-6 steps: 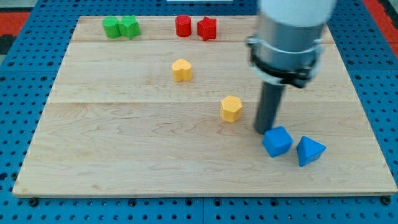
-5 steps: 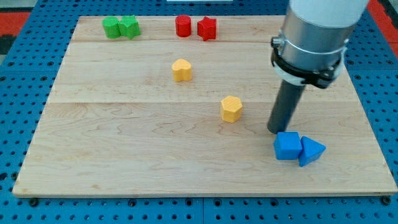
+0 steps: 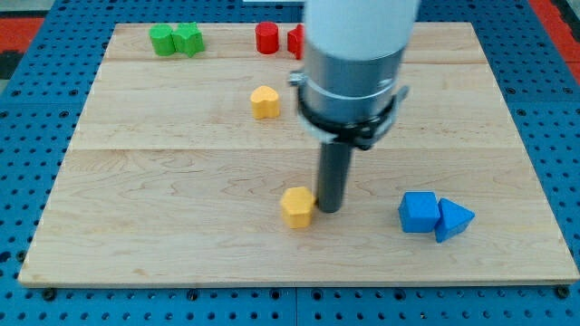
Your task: Move the yellow blocks to the bottom left
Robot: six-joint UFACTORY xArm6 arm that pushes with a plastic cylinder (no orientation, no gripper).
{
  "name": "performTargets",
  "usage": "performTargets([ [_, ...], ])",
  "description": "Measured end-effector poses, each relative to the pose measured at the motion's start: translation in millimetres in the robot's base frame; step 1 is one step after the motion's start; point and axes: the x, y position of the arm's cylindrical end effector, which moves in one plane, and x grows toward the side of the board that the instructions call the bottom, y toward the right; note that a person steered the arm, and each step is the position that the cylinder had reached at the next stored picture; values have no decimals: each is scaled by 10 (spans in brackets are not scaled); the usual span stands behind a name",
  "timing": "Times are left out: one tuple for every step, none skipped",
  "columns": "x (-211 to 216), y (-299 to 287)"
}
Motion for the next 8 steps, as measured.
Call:
performTargets([
  [-5, -962],
  [13, -1347],
  [229, -1297],
  [262, -1810],
  [147, -2013],
  [-419, -1167],
  [-1070, -246],
  [-1715, 110],
])
